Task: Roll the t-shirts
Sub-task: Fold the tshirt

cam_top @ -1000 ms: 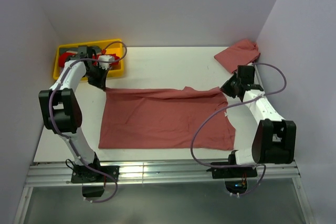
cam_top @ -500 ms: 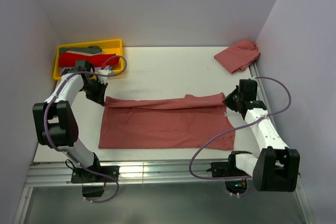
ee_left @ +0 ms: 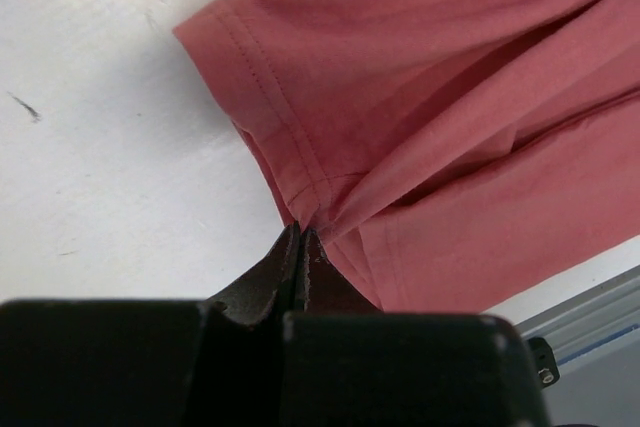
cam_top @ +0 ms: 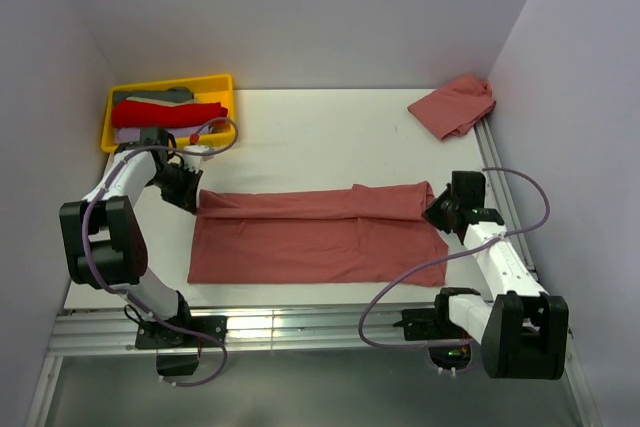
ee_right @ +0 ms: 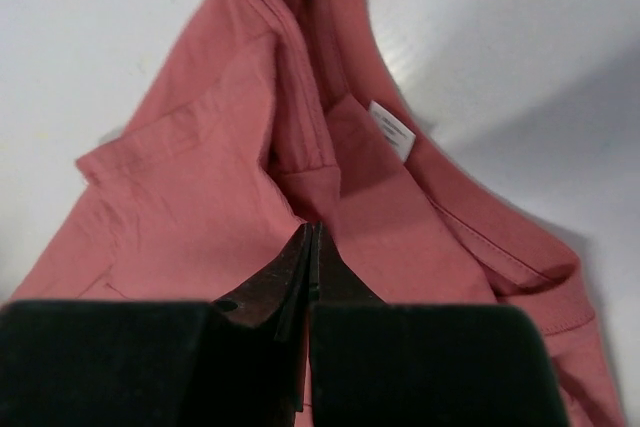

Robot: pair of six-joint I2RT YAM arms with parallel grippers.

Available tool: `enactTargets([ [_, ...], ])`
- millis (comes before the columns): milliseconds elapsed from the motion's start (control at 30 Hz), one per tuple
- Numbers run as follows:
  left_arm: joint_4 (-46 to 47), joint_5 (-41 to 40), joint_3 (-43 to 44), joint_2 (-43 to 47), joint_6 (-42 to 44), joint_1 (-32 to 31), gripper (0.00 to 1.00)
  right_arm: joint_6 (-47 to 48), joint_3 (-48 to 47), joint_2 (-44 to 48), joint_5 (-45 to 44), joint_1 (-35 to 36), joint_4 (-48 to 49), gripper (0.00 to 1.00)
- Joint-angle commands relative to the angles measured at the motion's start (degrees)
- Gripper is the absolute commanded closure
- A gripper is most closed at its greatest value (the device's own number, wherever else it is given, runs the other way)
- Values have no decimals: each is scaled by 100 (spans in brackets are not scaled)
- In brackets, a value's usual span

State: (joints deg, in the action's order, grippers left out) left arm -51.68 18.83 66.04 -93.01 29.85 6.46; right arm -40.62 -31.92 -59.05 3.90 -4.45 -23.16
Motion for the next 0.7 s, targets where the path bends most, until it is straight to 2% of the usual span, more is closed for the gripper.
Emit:
enactTargets([
  [0, 53, 244, -170, 213, 188, 22, 100, -51, 151, -36, -144, -56, 154, 100],
  [567, -105, 271, -451, 547, 250, 31, 100, -86, 169, -257, -346, -56, 92, 100],
  [667, -53, 253, -653, 635, 276, 22, 94, -78, 221, -274, -329, -56, 118, 99],
])
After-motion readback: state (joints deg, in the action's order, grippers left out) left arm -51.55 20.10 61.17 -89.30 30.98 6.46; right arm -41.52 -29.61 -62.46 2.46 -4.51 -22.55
